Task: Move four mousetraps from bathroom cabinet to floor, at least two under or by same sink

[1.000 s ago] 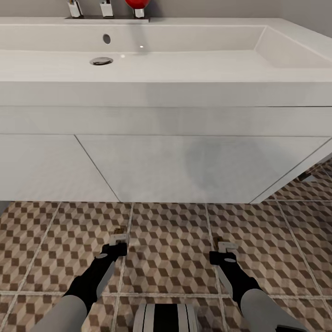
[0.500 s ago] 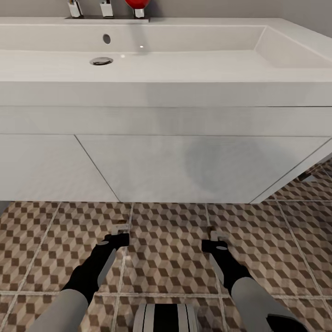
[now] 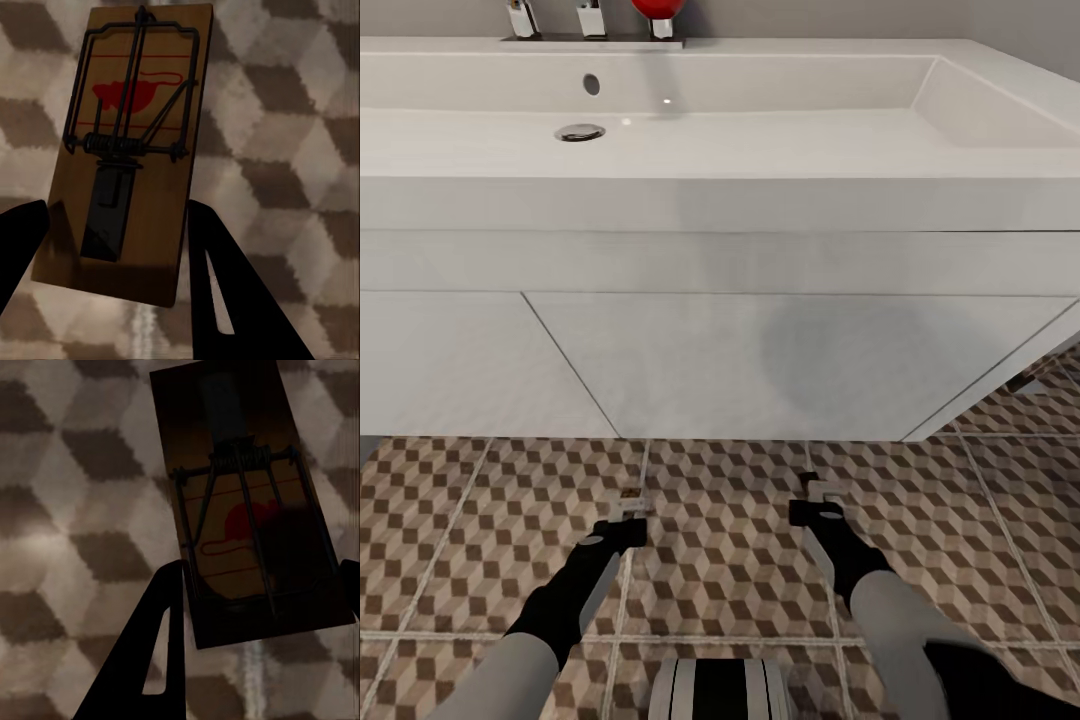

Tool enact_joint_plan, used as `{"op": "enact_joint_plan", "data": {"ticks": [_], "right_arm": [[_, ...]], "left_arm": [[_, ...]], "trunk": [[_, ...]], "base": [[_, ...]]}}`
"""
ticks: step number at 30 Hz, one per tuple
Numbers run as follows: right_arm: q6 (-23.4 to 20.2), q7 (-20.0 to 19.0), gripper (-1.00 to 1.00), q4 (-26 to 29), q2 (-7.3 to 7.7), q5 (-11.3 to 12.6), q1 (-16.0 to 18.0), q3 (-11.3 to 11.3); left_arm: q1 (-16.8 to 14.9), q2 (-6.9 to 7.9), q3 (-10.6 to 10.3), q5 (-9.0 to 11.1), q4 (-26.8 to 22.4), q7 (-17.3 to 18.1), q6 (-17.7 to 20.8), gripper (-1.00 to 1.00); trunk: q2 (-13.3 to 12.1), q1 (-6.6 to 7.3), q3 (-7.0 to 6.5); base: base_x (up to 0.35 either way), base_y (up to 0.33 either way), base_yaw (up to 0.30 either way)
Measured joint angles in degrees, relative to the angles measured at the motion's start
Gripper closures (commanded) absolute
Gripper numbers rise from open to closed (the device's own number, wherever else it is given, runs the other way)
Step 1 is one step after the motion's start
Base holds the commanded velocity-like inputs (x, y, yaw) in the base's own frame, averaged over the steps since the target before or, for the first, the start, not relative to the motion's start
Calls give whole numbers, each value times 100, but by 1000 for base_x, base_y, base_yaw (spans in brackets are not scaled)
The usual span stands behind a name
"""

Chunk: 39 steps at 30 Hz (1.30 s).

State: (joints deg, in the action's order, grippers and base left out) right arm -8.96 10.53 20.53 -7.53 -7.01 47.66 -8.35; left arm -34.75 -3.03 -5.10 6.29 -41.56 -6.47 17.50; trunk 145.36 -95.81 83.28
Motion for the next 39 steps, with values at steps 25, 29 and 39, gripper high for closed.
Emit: {"op": "enact_joint_plan", "data": {"ticks": [25, 29, 39], "right_arm": [[23, 173, 100, -65, -6, 40, 216, -25], [23, 173, 100, -67, -8, 40, 217, -25], [23, 173, 100, -69, -31, 25, 217, -24]], "left_arm": [[-59, -104, 2, 9, 261, -28, 78, 100], [-58, -111, 2, 7, 246, -46, 79, 100], [-64, -112, -5, -3, 184, -132, 63, 100]], "trunk": [[0, 0, 0], [0, 0, 0], [0, 0, 0]], "base": [[0, 0, 0], [0, 0, 0], [0, 0, 0]]}}
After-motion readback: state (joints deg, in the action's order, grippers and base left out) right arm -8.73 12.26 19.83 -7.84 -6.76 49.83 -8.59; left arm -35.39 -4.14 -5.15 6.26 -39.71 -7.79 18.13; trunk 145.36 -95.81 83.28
